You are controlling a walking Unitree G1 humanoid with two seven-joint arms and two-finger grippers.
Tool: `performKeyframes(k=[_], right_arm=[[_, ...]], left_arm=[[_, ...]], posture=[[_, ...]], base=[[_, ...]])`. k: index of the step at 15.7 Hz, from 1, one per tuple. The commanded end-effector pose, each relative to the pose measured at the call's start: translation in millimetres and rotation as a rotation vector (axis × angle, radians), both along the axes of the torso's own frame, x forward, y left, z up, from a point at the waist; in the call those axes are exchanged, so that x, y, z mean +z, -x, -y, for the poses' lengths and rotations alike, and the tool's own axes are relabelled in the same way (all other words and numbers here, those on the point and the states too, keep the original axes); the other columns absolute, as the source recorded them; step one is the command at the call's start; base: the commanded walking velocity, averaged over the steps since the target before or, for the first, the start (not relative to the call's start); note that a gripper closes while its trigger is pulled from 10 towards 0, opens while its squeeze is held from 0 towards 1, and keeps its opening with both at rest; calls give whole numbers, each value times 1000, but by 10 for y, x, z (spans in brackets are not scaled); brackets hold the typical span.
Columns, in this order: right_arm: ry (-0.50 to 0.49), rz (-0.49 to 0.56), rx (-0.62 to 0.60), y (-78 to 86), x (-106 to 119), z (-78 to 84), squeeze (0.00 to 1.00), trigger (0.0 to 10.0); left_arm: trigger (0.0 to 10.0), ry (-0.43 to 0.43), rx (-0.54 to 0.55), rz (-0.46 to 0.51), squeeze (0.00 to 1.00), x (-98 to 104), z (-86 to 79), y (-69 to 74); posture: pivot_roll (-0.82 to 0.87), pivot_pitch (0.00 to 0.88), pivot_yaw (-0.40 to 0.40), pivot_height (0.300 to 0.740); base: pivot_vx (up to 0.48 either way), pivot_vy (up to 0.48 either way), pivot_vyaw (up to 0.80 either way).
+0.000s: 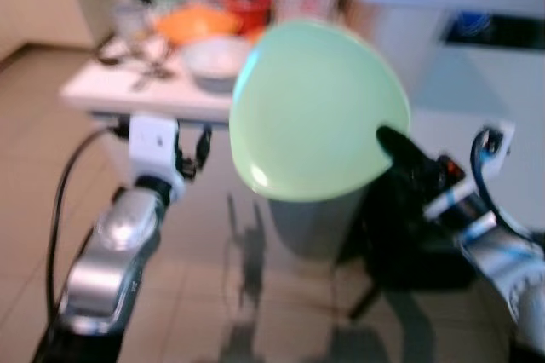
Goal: Setting the table
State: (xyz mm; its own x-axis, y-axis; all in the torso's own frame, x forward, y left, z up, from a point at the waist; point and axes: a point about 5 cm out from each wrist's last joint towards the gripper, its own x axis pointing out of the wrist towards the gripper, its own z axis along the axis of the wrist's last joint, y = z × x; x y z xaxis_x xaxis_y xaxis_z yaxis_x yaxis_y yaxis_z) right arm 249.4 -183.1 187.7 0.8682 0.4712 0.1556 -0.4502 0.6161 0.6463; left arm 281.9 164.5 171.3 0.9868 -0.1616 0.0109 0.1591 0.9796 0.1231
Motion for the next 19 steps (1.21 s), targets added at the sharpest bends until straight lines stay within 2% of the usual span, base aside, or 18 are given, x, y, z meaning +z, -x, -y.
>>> performKeyframes(k=[1, 10, 11, 14, 16, 19], right_arm=[[-1, 49, -34, -15, 83, 53, 0, 10000], [21, 14, -212, -120, 45, 213, 0, 10000], [25, -15, -280, -190, 24, 260, 0, 10000], [28, -23, -302, -221, 24, 264, 0, 10000], [64, -39, -320, -231, -13, 261, 0, 10000], [55, -47, -331, -247, -25, 227, 0, 10000]], left_arm=[[10000, -16, 4, 32, 0, 58, 7, -42], [10000, -40, -31, 58, 0, 79, 196, -162], [10000, -39, -28, 62, 0, 82, 230, -202], [10000, -42, -31, 70, 0, 90, 270, -231], [10000, -49, -47, 72, 0, 78, 309, -228], [10000, -52, -47, 71, 0, 64, 320, -237]], posture=[[-40, 0, 0, 740], [-50, 0, 5, 740], [-56, 0, 11, 740], [-58, 0, 9, 740], [-61, 0, 8, 740], [-63, 0, 10, 740]], base=[[0, -465, 0], [0, -465, 0], [0, -465, 0], [0, -465, 0], [0, -465, 0], [0, -465, 0]])
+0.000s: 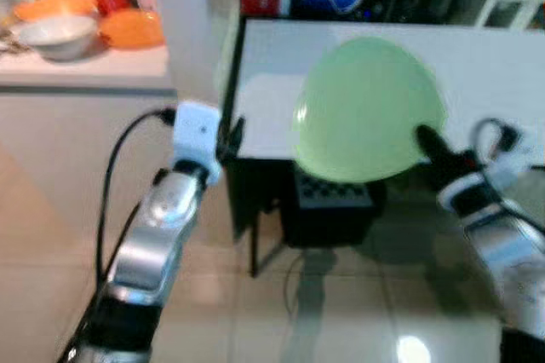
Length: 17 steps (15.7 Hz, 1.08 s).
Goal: Setting the table
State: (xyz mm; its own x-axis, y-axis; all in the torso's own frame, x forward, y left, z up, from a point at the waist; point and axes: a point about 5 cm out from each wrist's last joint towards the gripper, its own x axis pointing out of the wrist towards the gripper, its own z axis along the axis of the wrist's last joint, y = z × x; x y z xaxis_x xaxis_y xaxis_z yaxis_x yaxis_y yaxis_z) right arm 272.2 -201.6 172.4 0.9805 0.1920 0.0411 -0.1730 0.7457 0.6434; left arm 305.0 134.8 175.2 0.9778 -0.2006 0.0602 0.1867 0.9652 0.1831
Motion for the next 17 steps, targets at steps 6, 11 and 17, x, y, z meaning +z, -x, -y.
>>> performKeyframes(k=[6, 11, 17], right_arm=[[17, 53, -22, -42, 112, 11, 0, 10000], [39, 49, -38, -47, 109, 19, 0, 10000], [43, 51, -84, -67, 119, 90, 0, 10000]], left_arm=[[10000, -8, -18, 6, 0, 12, 27, -13], [10000, 8, 32, -9, 0, 11, -12, -61], [10000, 4, 20, 65, 0, 109, 41, -79]], posture=[[-56, 0, 7, 740], [-62, 0, 12, 740], [-71, 0, 19, 740]], base=[[0, -465, 0], [0, 192, 0], [41, 0, -184]])
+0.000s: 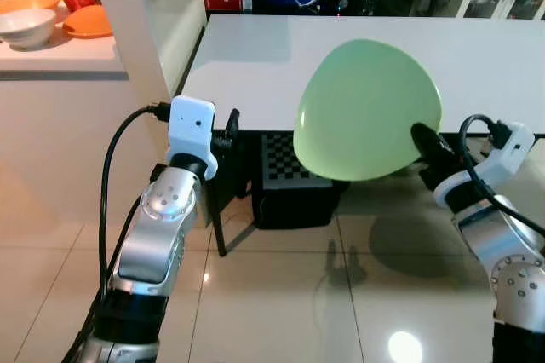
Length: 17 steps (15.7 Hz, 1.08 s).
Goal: Setting the table
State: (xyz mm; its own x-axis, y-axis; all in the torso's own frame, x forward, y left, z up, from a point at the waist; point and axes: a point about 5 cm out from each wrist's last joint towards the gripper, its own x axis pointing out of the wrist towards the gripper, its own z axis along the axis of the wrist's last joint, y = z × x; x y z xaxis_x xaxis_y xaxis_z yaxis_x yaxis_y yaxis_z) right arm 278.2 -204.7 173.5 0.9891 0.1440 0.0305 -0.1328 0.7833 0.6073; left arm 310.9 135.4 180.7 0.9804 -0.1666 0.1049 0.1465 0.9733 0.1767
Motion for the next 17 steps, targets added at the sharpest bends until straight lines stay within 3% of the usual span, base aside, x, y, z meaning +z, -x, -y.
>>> performKeyframes(k=[1, 12, 17], right_arm=[[-4, 54, -36, -8, 105, 59, 0, 10000], [-13, 52, -79, 9, 94, 146, 0, 10000], [-11, 56, -76, -1, 101, 131, 0, 10000]], left_arm=[[10000, -13, -24, 25, 0, 49, 57, -17], [10000, -14, -50, 27, 0, 26, 69, -20], [10000, -15, -40, 26, 0, 24, 43, -30]], posture=[[-72, 0, 19, 740], [-78, 0, 25, 740], [-76, 0, 26, 740]], base=[[262, 0, -800], [345, 0, -781], [365, 0, 0]])
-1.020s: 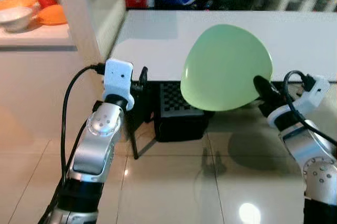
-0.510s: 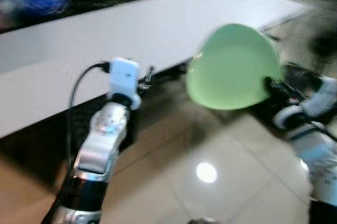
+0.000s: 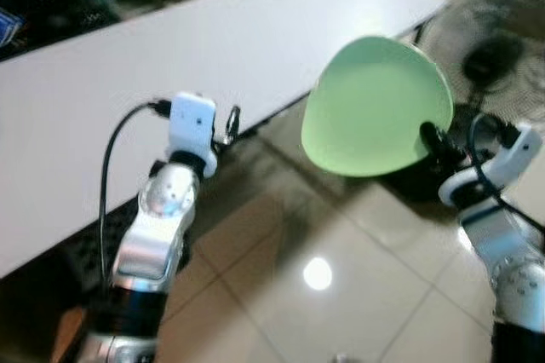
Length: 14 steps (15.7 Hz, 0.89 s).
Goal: Setting the table
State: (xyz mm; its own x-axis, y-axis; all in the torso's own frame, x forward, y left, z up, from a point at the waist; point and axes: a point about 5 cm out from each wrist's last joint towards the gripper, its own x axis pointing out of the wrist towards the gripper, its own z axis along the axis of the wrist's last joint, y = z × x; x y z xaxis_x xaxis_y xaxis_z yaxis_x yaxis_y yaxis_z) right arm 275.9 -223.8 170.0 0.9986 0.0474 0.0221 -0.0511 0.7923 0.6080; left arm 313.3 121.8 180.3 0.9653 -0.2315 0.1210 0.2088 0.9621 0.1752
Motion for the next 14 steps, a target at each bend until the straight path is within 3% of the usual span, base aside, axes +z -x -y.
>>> performKeyframes(k=[1, 14], right_arm=[[-8, 62, 18, -17, 129, -62, 0, 10000], [-9, 53, 8, -11, 115, -45, 0, 10000]], left_arm=[[10000, -19, 25, 10, 0, 24, -96, -6], [10000, -24, 18, -2, 0, -16, -82, -16]], posture=[[-78, 0, 27, 740], [-82, 0, 28, 740]], base=[[379, 0, 0], [377, 0, 0]])
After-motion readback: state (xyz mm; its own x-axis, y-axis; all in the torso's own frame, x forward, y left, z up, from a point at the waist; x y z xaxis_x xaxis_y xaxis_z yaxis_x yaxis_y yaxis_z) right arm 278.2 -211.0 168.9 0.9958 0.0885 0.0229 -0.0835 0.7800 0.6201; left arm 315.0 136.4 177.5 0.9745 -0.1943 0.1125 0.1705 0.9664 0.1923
